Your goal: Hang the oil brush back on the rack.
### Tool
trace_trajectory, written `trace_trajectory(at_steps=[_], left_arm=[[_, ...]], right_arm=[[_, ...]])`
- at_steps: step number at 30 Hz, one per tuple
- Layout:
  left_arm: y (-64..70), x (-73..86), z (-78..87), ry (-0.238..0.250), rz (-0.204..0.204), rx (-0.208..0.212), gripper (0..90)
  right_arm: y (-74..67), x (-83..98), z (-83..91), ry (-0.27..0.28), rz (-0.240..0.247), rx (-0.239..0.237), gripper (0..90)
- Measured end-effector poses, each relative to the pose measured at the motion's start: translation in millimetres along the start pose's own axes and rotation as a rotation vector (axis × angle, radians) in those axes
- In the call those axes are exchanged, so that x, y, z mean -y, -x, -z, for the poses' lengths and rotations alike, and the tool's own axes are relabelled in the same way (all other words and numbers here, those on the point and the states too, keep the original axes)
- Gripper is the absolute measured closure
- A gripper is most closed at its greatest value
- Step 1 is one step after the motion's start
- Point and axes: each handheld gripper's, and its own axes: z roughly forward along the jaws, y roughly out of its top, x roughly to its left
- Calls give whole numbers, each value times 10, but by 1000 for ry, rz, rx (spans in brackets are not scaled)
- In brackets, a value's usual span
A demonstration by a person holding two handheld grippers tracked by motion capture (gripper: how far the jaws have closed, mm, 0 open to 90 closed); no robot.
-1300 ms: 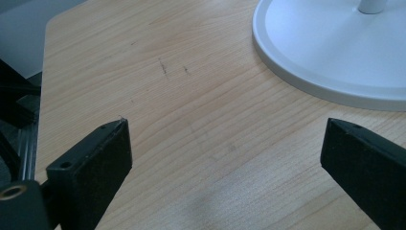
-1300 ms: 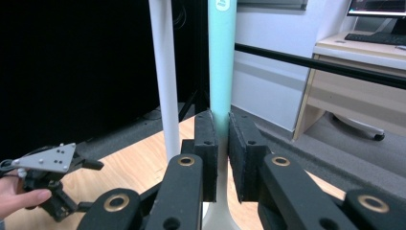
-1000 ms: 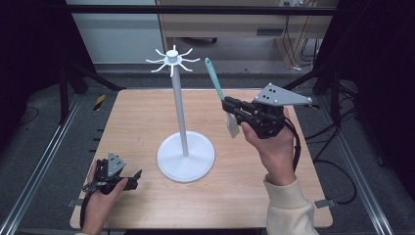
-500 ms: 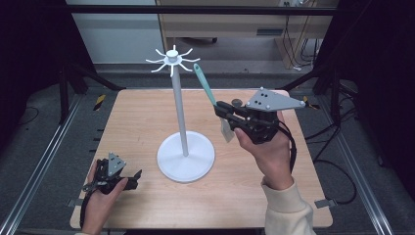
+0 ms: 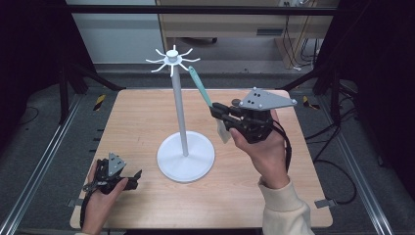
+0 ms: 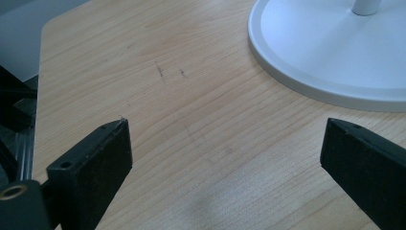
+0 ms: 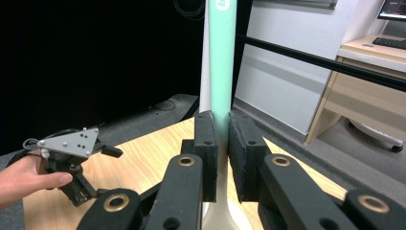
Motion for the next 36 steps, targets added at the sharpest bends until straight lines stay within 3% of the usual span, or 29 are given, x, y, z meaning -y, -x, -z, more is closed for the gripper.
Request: trace_trajectory(at_steps=[10, 36], left_arm=[[7, 1, -4, -5, -4, 1, 34], [15, 4, -13, -10, -2, 11, 33]], right_arm=[[7, 14, -178, -9, -20, -12, 825], [-11, 69, -274, 9, -27, -5, 823]])
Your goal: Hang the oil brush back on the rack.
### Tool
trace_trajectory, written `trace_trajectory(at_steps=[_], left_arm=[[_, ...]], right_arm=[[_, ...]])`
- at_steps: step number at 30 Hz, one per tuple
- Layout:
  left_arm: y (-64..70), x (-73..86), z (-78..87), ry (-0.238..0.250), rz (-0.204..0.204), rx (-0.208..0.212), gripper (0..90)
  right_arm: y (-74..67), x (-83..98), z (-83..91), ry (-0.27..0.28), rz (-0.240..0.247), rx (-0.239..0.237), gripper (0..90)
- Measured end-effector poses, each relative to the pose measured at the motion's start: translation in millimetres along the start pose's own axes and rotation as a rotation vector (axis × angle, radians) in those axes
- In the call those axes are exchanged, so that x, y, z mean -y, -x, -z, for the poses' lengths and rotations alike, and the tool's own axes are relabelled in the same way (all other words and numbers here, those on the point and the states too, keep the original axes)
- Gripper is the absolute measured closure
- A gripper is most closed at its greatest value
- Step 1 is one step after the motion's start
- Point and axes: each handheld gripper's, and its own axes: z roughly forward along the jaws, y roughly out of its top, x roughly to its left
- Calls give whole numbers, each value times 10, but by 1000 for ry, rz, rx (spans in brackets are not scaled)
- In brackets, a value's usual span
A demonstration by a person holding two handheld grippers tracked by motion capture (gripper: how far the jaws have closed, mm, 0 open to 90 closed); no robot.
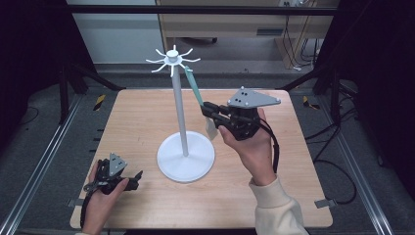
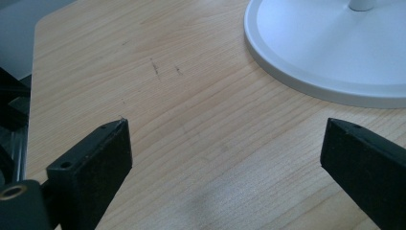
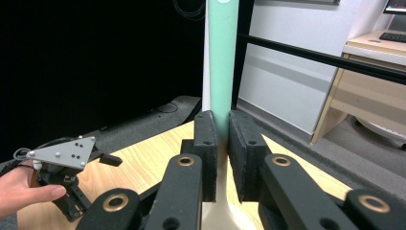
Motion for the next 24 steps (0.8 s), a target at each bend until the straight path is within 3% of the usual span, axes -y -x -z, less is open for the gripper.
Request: trace_trajectory(at_steps=[24], left_arm=[[-5, 1, 3, 1, -1, 1, 34]], right_arm=[[-12, 30, -133, -11, 10, -2, 837]])
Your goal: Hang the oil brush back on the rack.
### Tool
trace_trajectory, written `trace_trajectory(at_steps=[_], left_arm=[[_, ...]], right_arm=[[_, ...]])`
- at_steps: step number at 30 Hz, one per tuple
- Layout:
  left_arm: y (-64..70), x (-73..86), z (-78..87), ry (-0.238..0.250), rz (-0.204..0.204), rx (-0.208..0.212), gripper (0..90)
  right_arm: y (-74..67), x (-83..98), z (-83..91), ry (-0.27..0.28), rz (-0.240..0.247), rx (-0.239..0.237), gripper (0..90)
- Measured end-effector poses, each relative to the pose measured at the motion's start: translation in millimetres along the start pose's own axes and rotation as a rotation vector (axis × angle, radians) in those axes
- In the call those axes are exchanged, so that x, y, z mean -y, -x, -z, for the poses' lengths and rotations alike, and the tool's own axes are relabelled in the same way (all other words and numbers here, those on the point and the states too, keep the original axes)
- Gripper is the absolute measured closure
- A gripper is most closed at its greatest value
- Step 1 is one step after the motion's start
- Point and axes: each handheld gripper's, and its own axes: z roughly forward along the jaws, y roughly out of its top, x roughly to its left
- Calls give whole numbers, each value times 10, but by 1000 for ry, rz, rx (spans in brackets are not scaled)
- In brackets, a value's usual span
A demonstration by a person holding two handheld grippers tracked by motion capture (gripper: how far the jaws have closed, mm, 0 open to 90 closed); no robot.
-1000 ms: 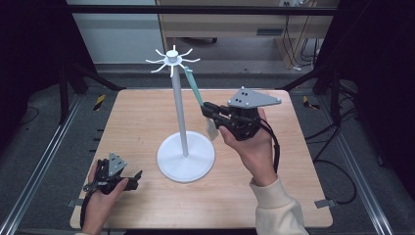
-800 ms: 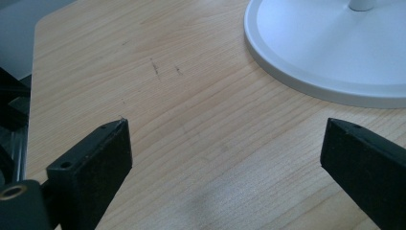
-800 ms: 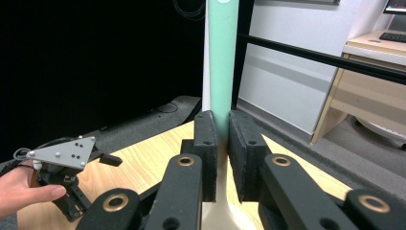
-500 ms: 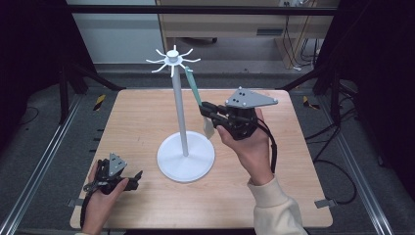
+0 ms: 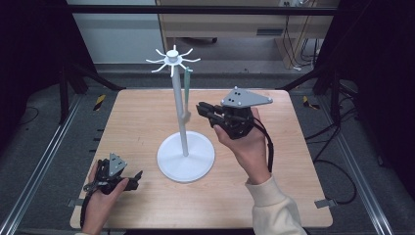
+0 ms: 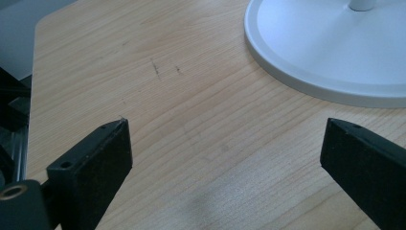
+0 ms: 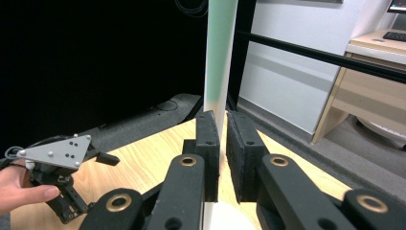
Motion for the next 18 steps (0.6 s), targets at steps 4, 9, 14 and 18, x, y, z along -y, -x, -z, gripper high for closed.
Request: trace_trajectory(at_steps=[4, 9, 14, 18], left_arm=[[-2, 0, 0, 0, 0, 1, 34], [-1, 0, 0, 1, 1, 1, 34], [-6, -1, 3, 2, 1, 2, 34], [-7, -1, 2, 6, 1, 3, 34]], right_arm=[[-11, -8, 17, -13, 2, 17, 817], [-33, -27, 44, -40, 6, 91, 651], [-28, -26, 55, -64, 16, 160, 493], [-5, -17, 73, -68, 5, 195, 385]])
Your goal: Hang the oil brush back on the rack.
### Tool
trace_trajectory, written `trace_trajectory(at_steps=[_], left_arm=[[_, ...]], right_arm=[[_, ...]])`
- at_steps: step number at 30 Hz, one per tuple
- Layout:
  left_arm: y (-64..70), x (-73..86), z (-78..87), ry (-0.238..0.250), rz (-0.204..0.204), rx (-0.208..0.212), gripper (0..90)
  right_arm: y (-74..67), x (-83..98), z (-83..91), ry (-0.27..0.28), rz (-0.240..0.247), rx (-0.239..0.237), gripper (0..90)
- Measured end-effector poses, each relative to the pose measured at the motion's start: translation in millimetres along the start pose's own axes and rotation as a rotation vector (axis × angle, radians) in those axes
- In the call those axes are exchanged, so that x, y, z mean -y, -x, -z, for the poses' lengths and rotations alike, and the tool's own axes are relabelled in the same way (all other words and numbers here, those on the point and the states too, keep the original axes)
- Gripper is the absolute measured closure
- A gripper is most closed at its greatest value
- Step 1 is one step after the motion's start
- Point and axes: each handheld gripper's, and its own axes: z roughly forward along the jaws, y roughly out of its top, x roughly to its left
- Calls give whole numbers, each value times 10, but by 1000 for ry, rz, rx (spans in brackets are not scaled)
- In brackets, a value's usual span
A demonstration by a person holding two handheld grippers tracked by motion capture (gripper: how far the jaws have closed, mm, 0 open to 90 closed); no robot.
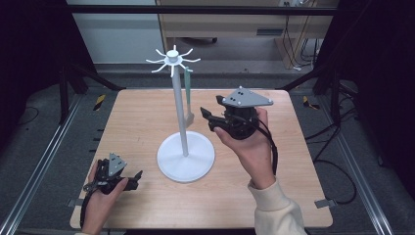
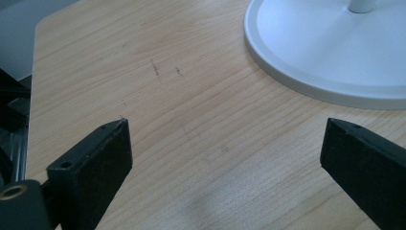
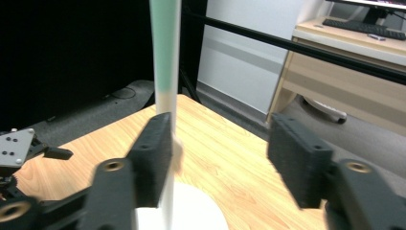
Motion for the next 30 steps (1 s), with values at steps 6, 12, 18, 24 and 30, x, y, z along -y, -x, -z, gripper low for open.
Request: trace_trajectory(at_steps=[6, 12, 18, 24, 30], left_arm=[[0, -2, 4, 8, -3, 5, 30], [-7, 0, 8, 10, 1, 2, 29], [-7, -2, 10, 11, 2, 2, 29], [-14, 1, 15, 11, 5, -1, 29], [-32, 6, 20, 11, 10, -11, 29]], right_arm=[[53, 28, 6, -21, 7, 65, 186], [133, 86, 7, -38, 24, 93, 100], [284, 172, 24, -35, -5, 100, 90], [482, 262, 105, -43, -37, 137, 87], [697, 411, 143, -61, -58, 196, 101]])
